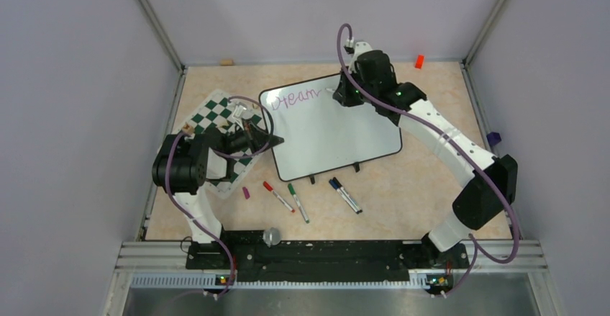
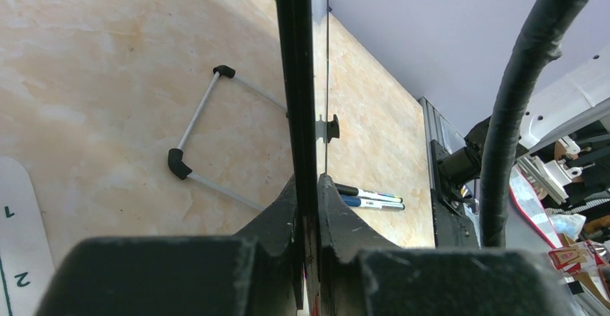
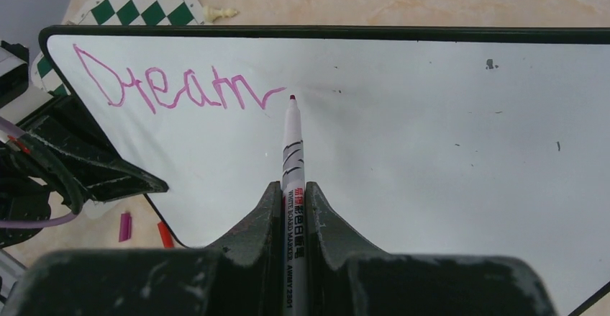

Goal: Write a sentence on the whiteboard

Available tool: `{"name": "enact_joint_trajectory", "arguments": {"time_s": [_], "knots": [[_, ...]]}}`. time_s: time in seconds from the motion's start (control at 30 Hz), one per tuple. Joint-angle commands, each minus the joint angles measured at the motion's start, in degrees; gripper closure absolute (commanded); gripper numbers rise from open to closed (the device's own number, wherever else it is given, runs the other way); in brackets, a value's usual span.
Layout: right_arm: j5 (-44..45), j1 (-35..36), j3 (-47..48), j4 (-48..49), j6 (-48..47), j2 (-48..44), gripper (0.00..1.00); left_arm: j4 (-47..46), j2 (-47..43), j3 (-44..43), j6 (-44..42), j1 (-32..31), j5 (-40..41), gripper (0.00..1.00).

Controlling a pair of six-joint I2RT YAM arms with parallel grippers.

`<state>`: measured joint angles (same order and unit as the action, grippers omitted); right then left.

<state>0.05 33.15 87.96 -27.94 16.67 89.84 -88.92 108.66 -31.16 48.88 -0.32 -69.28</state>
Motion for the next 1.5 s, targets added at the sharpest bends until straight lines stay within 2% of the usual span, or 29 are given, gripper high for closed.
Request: {"name": "enact_joint_trajectory", "arguments": {"time_s": [0.0, 0.67, 1.47], "knots": [[-1.3, 0.0, 4.2, 1.5, 0.7, 1.7, 1.00, -3.9, -0.4, 2.4, -9.0, 0.0, -3.8, 1.00], [-3.6, 0.1, 5.6, 3.9, 0.7, 3.6, 1.00, -3.9, -0.8, 3.0, -9.1, 0.0, -3.6, 1.00], [-1.5, 0.1, 8.0, 0.5, 0.8, 6.8, 1.00, -3.9, -0.8, 2.7, -9.6, -0.1, -4.4, 1.00]]}}
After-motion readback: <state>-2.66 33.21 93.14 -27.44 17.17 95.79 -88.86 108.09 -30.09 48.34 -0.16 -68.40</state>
